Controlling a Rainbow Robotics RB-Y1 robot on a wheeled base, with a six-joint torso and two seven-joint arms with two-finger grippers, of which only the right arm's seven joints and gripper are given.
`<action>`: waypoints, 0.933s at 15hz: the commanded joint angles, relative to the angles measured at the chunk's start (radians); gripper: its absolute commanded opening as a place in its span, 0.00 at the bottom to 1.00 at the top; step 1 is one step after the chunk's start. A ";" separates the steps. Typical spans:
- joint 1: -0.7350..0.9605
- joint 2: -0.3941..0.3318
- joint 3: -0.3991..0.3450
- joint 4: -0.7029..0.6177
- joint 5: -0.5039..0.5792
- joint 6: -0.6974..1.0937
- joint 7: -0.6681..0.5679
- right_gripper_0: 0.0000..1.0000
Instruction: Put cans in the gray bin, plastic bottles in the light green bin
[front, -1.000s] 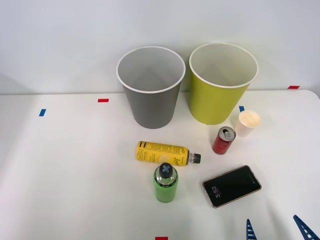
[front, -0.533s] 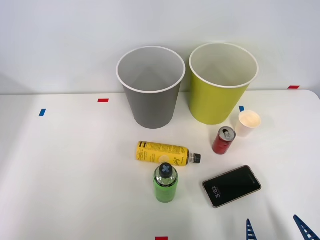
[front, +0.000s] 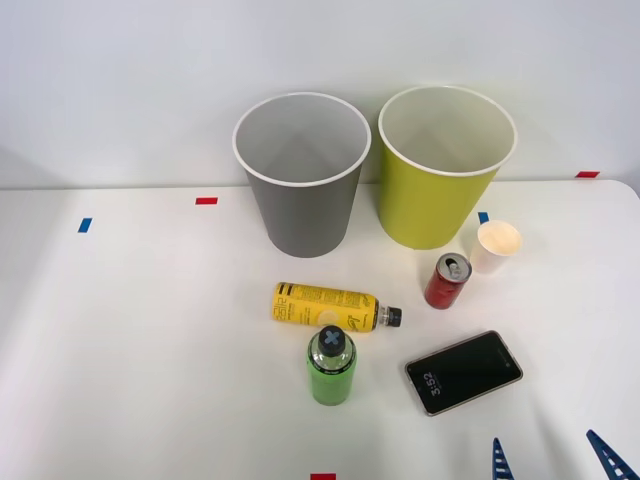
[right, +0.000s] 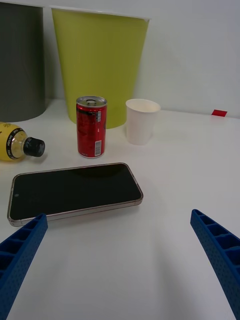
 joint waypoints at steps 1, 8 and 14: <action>0.000 0.000 0.000 0.000 0.000 0.000 0.000 1.00; 0.000 0.000 0.000 0.000 0.000 0.000 0.000 1.00; 0.000 0.000 0.000 0.000 0.000 0.000 0.000 1.00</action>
